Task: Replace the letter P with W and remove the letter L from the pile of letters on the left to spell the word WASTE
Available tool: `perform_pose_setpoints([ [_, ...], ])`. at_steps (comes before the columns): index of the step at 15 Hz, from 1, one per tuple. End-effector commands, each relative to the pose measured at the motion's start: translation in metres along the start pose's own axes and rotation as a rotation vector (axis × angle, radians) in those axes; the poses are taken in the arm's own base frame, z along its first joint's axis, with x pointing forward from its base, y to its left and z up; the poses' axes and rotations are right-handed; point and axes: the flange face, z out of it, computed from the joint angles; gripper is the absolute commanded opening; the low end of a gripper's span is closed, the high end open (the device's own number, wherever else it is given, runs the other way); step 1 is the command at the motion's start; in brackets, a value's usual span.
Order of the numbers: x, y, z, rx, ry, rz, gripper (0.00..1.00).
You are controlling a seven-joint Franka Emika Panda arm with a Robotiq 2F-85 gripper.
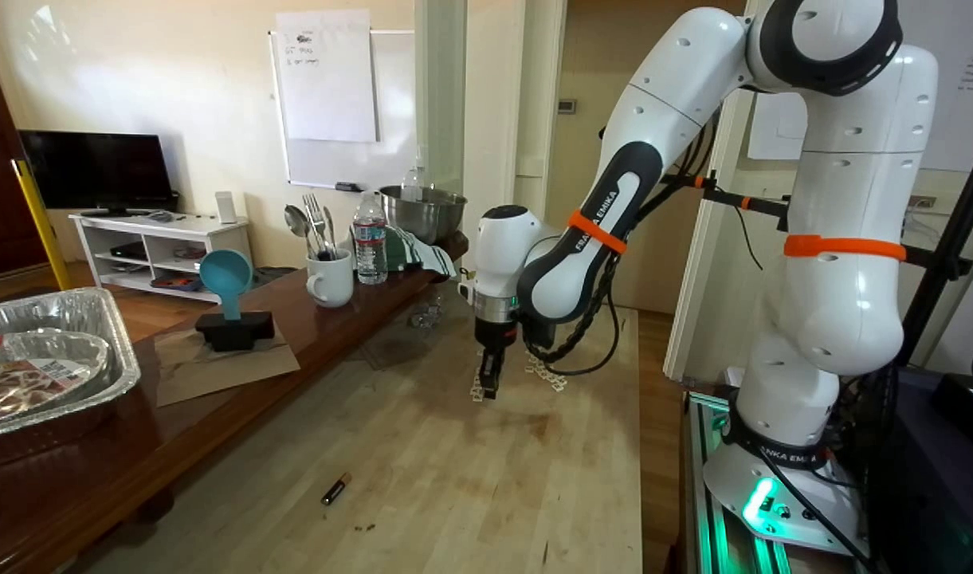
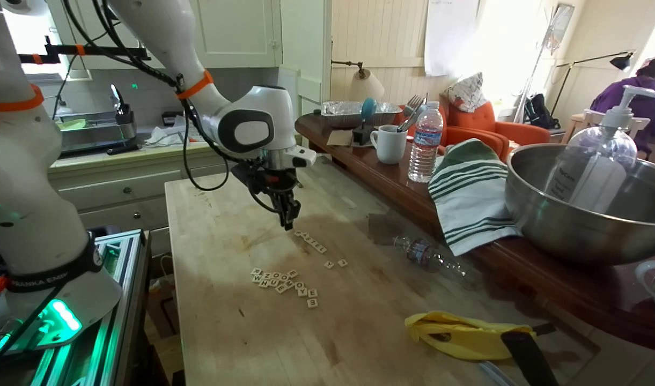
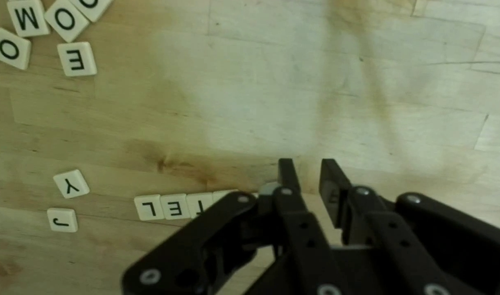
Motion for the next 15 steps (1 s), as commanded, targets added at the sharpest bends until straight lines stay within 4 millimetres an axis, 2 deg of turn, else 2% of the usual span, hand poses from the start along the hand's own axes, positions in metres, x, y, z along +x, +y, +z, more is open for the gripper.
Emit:
perform_pose_setpoints([
  [1, 0.004, 0.005, 0.014, 0.001, 0.033, -0.018, 0.0],
  [9, 0.012, 0.01, 0.021, 0.0, 0.09, -0.006, 0.0],
  [15, 0.011, 0.006, 0.028, 0.012, 0.079, -0.026, 0.0],
])
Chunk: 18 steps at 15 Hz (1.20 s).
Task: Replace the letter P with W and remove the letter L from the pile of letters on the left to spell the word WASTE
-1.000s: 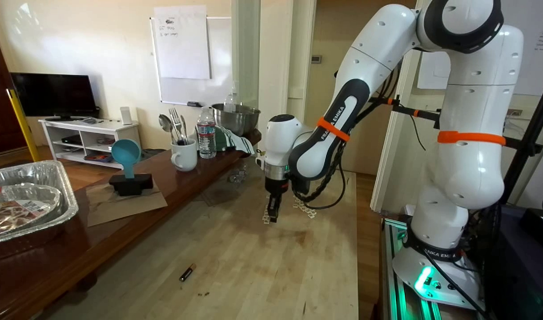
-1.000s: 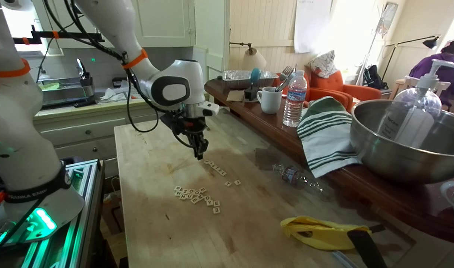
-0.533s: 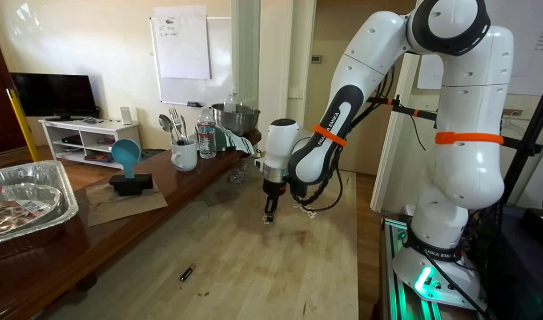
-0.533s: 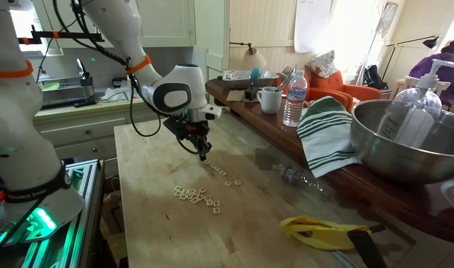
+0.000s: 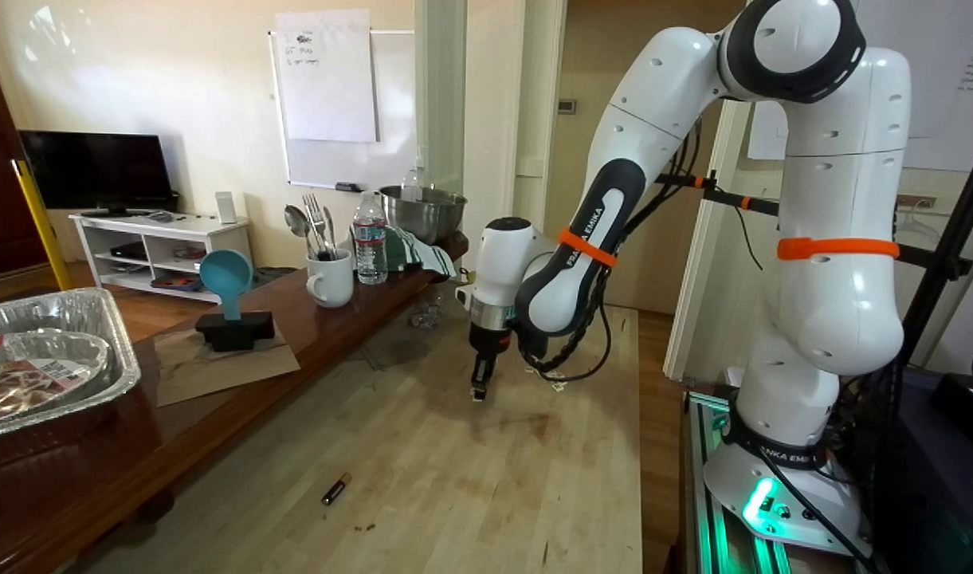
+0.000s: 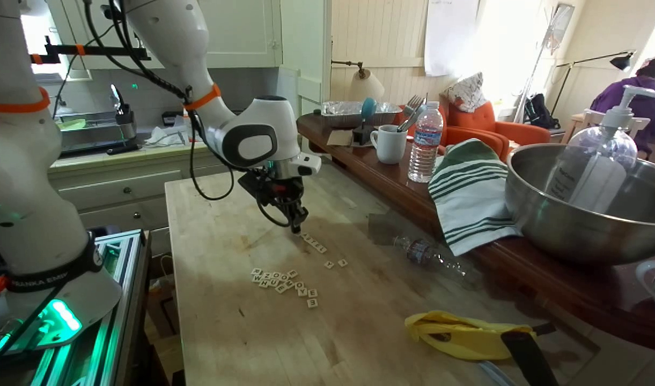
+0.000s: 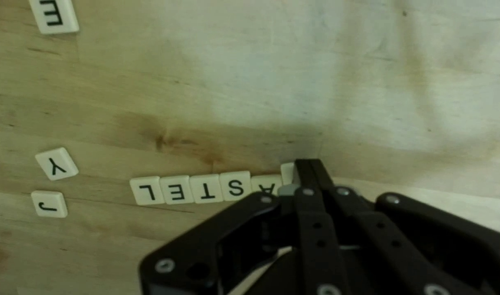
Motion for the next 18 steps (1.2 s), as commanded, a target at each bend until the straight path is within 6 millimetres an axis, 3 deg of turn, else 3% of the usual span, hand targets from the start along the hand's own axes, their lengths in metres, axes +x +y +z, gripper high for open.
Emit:
perform_pose_setpoints([
  [1, 0.0, -0.003, 0.01, 0.01, -0.007, -0.023, 0.0],
  [8, -0.024, -0.004, 0.012, 0.035, -0.045, -0.039, 0.0],
  [11, -0.034, 0.005, 0.01, 0.021, -0.061, -0.027, 0.0],
  [18, -0.076, 0.068, 0.004, -0.067, -0.104, 0.083, 0.0],
])
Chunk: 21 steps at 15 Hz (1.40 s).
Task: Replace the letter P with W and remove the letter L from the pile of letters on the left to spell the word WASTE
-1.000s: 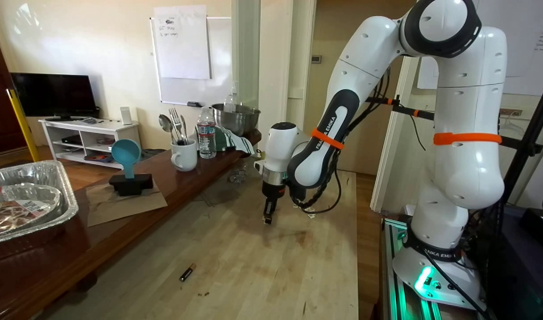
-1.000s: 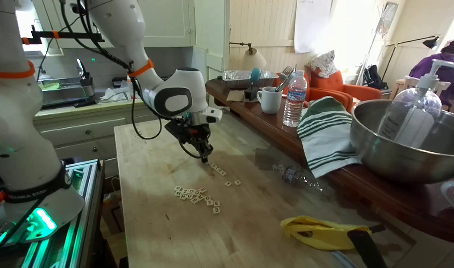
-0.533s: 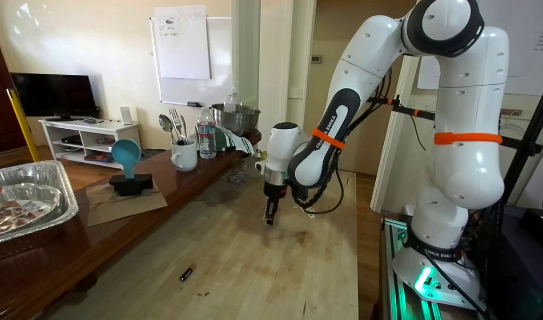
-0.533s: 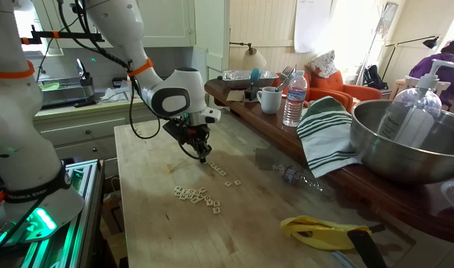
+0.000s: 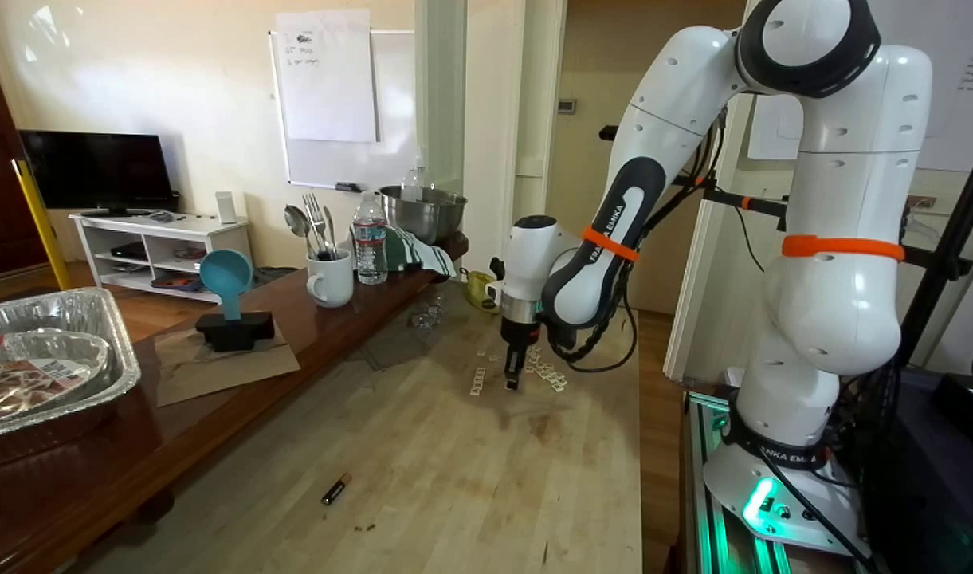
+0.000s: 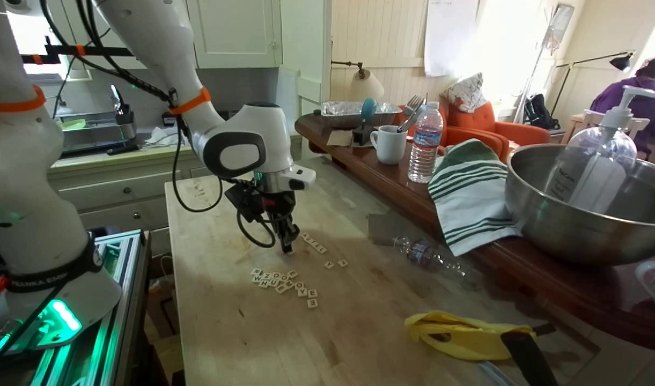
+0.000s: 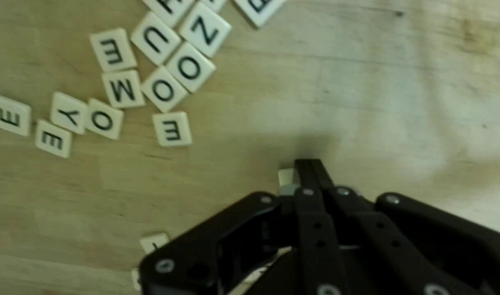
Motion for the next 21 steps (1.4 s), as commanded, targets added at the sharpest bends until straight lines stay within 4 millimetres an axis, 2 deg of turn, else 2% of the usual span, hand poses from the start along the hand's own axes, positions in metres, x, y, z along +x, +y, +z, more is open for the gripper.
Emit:
perform_pose_setpoints([
  [1, -0.029, 0.03, 0.006, -0.043, -0.054, 0.067, 0.0],
  [4, -0.036, 0.042, -0.003, -0.048, -0.047, 0.111, 0.0],
  [7, -0.046, 0.045, -0.012, -0.036, -0.041, 0.131, 0.0],
  [9, -0.036, 0.053, -0.018, -0.043, -0.049, 0.155, 0.0],
  [11, -0.038, 0.06, -0.028, -0.049, -0.06, 0.18, 0.0],
  [12, -0.054, 0.057, -0.031, -0.05, -0.073, 0.189, 0.0],
  [14, -0.044, 0.061, -0.03, -0.045, -0.105, 0.191, 0.0],
  [21, -0.05, 0.055, -0.02, -0.011, -0.168, 0.219, 0.0],
])
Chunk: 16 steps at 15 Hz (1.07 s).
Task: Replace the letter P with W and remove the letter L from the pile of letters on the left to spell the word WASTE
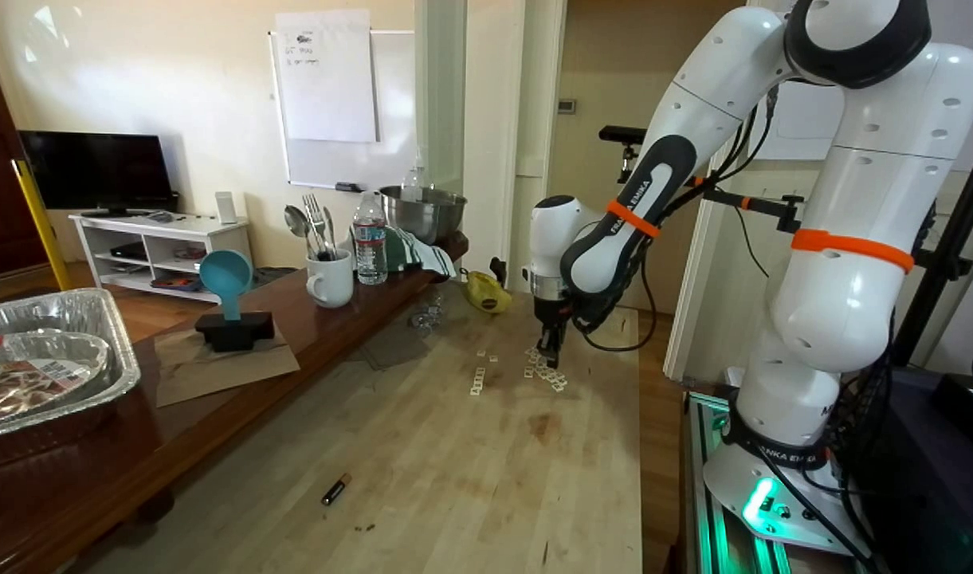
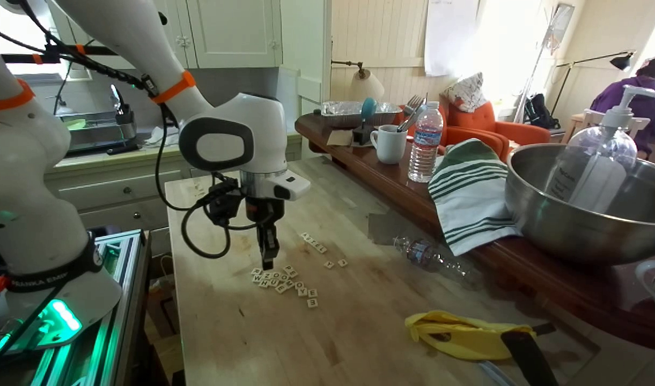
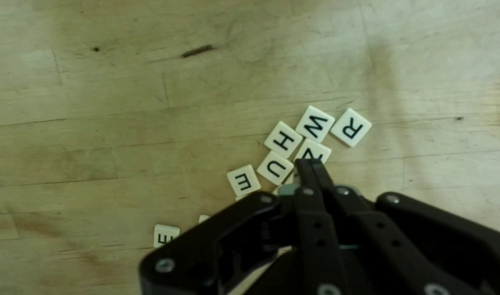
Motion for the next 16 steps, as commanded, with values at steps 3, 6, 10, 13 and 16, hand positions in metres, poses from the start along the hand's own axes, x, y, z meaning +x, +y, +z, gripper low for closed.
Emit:
perform_pose_setpoints([
  [3, -0.003, -0.001, 0.011, 0.007, -0.032, -0.004, 0.0],
  [6, -0.005, 0.0, 0.019, 0.007, -0.049, -0.014, 0.0],
  [10, -0.006, 0.0, 0.025, 0.008, -0.063, -0.031, 0.0],
  [13, -0.006, -0.003, 0.028, 0.007, -0.067, -0.059, 0.0],
  [16, -0.006, -0.005, 0.03, 0.009, -0.07, -0.09, 0.0],
])
